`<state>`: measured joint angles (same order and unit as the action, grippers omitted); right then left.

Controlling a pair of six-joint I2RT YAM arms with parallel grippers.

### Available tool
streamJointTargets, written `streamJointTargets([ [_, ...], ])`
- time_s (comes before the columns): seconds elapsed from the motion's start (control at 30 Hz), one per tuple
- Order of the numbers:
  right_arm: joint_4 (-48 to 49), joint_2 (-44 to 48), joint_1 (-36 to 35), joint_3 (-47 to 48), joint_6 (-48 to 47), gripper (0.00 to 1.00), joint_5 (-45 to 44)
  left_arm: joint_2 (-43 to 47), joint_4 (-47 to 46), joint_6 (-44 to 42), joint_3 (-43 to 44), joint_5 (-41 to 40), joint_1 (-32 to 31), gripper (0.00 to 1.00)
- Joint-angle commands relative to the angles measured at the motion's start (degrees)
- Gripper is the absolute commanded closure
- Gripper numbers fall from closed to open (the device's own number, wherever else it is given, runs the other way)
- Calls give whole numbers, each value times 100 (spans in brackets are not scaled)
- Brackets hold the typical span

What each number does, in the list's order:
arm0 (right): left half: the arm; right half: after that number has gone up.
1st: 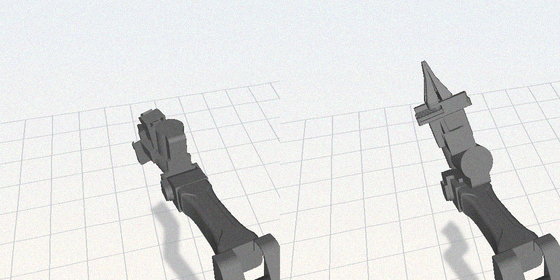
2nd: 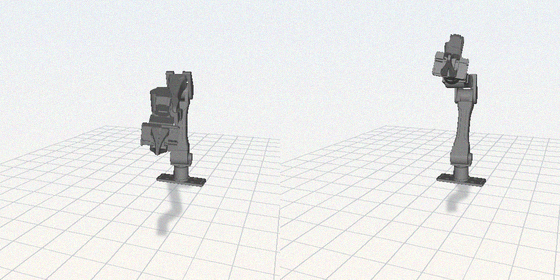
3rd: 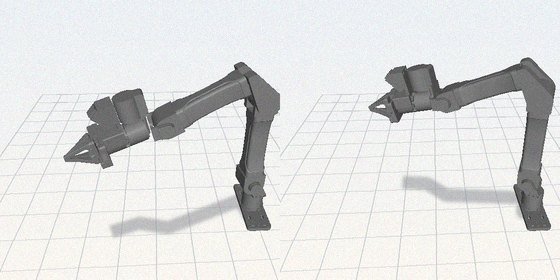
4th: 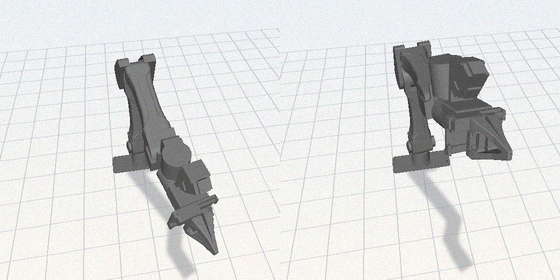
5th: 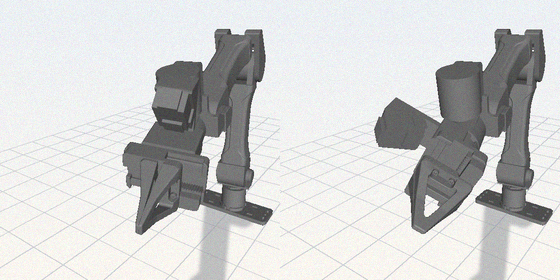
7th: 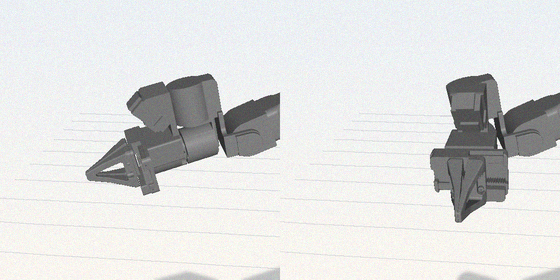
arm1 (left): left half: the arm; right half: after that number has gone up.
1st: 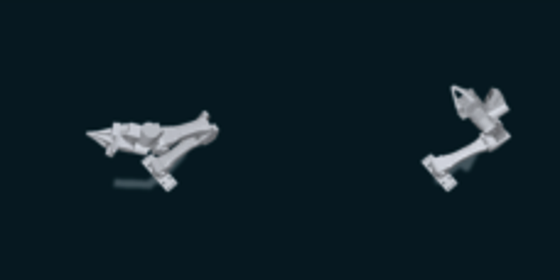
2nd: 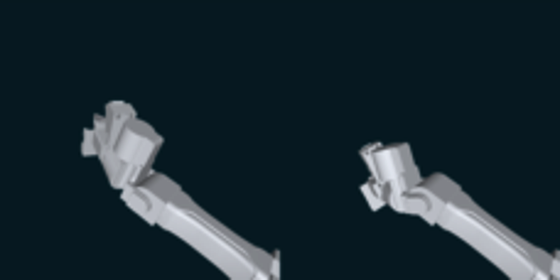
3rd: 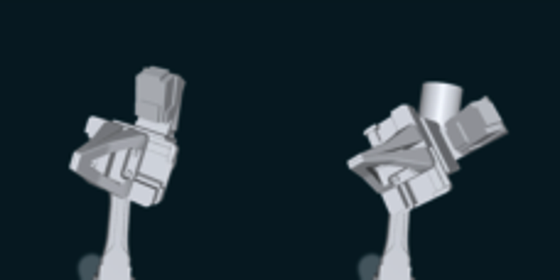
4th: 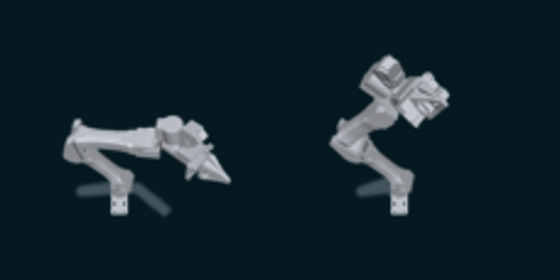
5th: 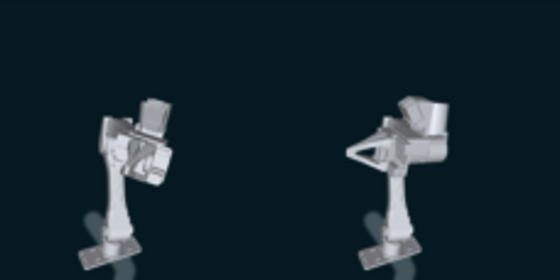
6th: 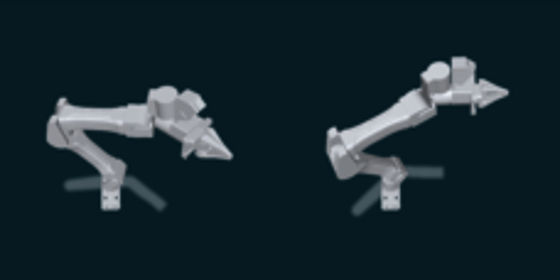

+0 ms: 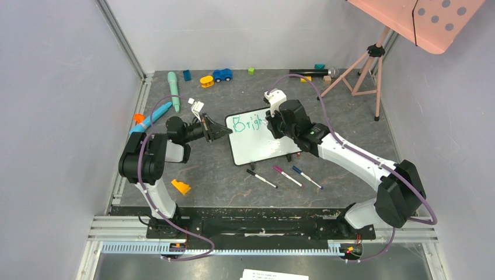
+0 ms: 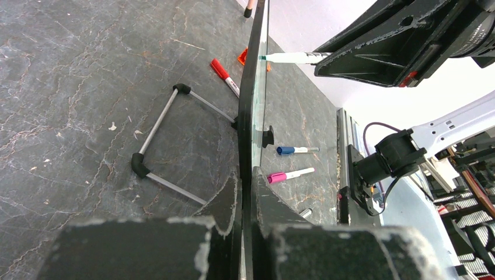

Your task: Write a sentence on the whiteboard

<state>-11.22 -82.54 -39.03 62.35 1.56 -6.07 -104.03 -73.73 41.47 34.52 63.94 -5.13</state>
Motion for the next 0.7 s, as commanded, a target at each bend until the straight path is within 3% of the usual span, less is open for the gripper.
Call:
streamJointTargets([
  [0.0, 63, 143, 97, -186, 19, 100, -208, 173, -189, -312, -24, 92, -24, 98],
  [0.33, 90, 205, 95, -310, 37, 100, -86, 195, -177, -321, -30, 92, -24, 98],
  [0.67, -48, 464, 106, 179, 47, 100, 184, 202, -159, -340, -31, 92, -24, 98],
])
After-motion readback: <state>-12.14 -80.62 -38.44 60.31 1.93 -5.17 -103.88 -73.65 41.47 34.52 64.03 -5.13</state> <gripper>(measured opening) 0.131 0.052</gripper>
